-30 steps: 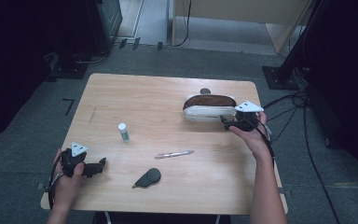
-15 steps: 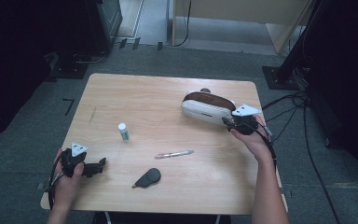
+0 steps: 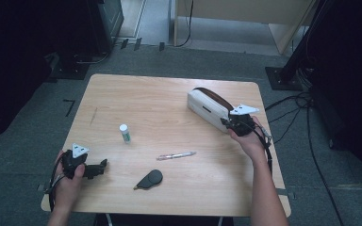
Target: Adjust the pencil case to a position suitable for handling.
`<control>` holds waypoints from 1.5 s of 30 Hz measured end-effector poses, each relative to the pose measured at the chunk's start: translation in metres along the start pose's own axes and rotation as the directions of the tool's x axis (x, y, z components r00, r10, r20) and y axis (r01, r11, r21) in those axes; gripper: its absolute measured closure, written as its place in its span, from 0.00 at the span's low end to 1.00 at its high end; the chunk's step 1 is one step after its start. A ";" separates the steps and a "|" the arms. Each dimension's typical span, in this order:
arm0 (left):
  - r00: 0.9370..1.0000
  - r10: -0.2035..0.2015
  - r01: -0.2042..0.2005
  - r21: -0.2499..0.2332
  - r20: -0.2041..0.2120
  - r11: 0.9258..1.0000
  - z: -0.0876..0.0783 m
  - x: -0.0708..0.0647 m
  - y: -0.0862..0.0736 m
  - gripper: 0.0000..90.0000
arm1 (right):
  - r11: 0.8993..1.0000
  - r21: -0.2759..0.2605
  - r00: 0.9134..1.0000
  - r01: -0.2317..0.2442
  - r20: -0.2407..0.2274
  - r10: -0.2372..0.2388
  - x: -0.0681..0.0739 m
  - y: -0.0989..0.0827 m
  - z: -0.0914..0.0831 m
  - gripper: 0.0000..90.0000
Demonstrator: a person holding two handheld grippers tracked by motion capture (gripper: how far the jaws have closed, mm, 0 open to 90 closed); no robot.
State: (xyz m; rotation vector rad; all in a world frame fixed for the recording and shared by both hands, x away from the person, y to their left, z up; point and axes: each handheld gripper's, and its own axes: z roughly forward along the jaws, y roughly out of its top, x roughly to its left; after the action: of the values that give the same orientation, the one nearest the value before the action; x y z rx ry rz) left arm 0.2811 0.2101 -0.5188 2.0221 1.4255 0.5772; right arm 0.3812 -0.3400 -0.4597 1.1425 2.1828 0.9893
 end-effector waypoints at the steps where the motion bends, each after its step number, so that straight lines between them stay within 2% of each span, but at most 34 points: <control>1: 1.000 0.000 0.000 0.000 0.000 1.000 0.000 0.000 0.000 0.00 | 1.000 -0.008 1.000 0.009 0.015 -0.009 0.003 0.002 -0.001 0.89; 3: 1.000 -0.001 0.001 0.000 0.000 1.000 0.000 0.000 0.000 0.00 | 0.999 -0.030 0.999 0.010 0.053 -0.008 0.010 0.007 -0.004 0.90; 6: 1.000 0.002 -0.002 0.002 0.002 1.000 0.000 0.000 0.000 0.00 | 0.998 -0.061 0.996 0.019 0.083 -0.014 0.018 0.015 -0.008 0.90; 10: 1.000 0.001 -0.001 0.001 0.003 1.000 0.000 0.000 0.000 0.00 | 0.995 -0.089 0.995 0.053 0.086 -0.045 0.036 0.025 -0.010 0.90; 14: 1.000 0.002 -0.002 0.002 0.003 1.000 0.000 0.000 0.000 0.00 | 0.993 -0.094 0.996 0.067 0.068 -0.061 0.056 0.033 -0.008 0.90; 16: 1.000 0.002 -0.002 0.002 0.004 1.000 0.000 0.000 0.000 0.00 | 0.991 -0.096 0.994 0.093 0.062 -0.087 0.065 0.037 -0.005 0.90; 17: 1.000 0.002 -0.002 0.002 0.004 1.000 0.000 0.000 0.000 0.00 | 0.992 -0.091 0.995 0.087 0.057 -0.082 0.071 0.039 -0.004 0.90; 24: 1.000 0.004 -0.004 0.002 0.005 1.000 0.000 0.000 0.000 0.00 | 0.986 -0.106 0.992 0.130 0.006 -0.130 0.102 0.048 0.000 0.90; 36: 1.000 0.005 -0.005 0.002 0.007 1.000 0.000 0.000 0.000 0.00 | 0.981 -0.099 0.984 0.168 -0.041 -0.172 0.137 0.044 0.005 0.90; 45: 1.000 0.006 -0.006 0.002 0.008 1.000 0.000 0.000 0.000 0.00 | 0.984 -0.091 0.983 0.152 -0.095 -0.160 0.156 0.036 0.008 0.90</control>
State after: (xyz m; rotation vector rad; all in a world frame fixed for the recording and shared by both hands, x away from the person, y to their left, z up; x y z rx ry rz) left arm 0.2811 0.2099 -0.5187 2.0287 1.4161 0.5699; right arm 0.3208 -0.1915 -0.4493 0.8860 2.2488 1.0793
